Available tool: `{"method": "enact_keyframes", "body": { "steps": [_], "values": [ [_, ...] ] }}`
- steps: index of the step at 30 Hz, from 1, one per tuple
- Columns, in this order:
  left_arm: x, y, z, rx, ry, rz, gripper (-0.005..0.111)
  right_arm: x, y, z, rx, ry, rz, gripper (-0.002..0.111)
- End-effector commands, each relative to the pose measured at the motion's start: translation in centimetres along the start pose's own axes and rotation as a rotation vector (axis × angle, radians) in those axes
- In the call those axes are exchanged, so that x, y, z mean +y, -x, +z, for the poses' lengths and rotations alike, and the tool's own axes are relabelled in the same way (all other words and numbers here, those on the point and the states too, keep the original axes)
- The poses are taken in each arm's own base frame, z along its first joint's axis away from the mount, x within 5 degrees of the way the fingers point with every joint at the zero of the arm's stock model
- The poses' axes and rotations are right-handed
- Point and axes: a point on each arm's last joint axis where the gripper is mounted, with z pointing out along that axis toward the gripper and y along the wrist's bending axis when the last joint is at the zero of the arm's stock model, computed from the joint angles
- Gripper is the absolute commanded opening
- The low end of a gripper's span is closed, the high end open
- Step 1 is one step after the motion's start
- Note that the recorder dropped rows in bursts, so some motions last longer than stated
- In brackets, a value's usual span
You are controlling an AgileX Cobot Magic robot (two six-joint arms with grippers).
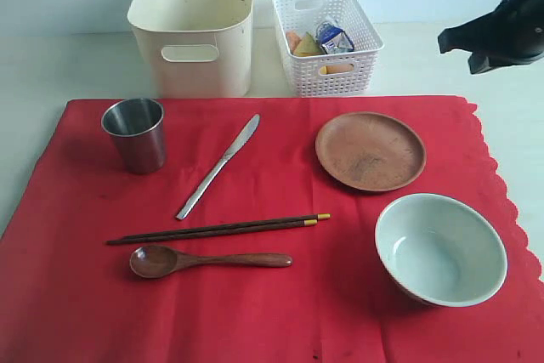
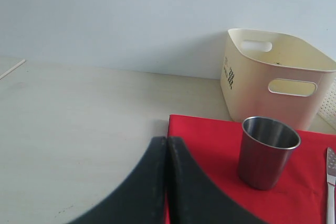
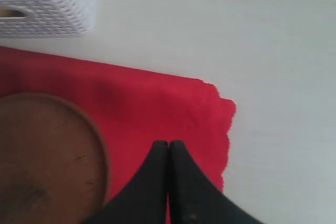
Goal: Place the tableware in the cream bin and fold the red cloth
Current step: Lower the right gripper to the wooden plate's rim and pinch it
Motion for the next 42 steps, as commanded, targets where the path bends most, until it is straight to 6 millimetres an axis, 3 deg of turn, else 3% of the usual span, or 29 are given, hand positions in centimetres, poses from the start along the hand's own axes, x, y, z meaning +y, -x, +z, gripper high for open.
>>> {"method": "enact_keyframes", "body": {
  "steps": [1,18,24,31,36,39,42],
  "values": [
    [0.0,0.1,-0.1,-0.01,-0.001,-0.005,0.003,0.6,-0.1,0.0,-0.008,0.092,-0.062,0.0],
    [0.0,0.1,-0.1,-0.01,-0.001,-0.005,0.003,0.6,-0.4,0.2,0.026,0.087,-0.105,0.0],
    [0.0,0.1,-0.1,-0.01,-0.001,-0.005,0.003,1.3,-2.0,2.6,0.162,0.214,-0.193,0.0],
    [0.0,0.1,-0.1,-0.01,-0.001,-0.005,0.003,1.9,-2.7,5.0,0.2,0.346,-0.239,0.0],
    [0.0,0.1,-0.1,-0.01,-0.001,-0.005,0.003,1.5,-2.7,6.1,0.193,0.309,-0.248,0.0],
    [0.0,0.1,-0.1,-0.01,-0.001,-0.005,0.003,1.3,-2.2,6.3,0.152,0.261,-0.168,0.001],
    [0.0,0.1,-0.1,-0.01,-0.001,-0.005,0.003,0.9,-1.8,6.4,0.11,0.219,-0.117,0.01]
  ]
}}
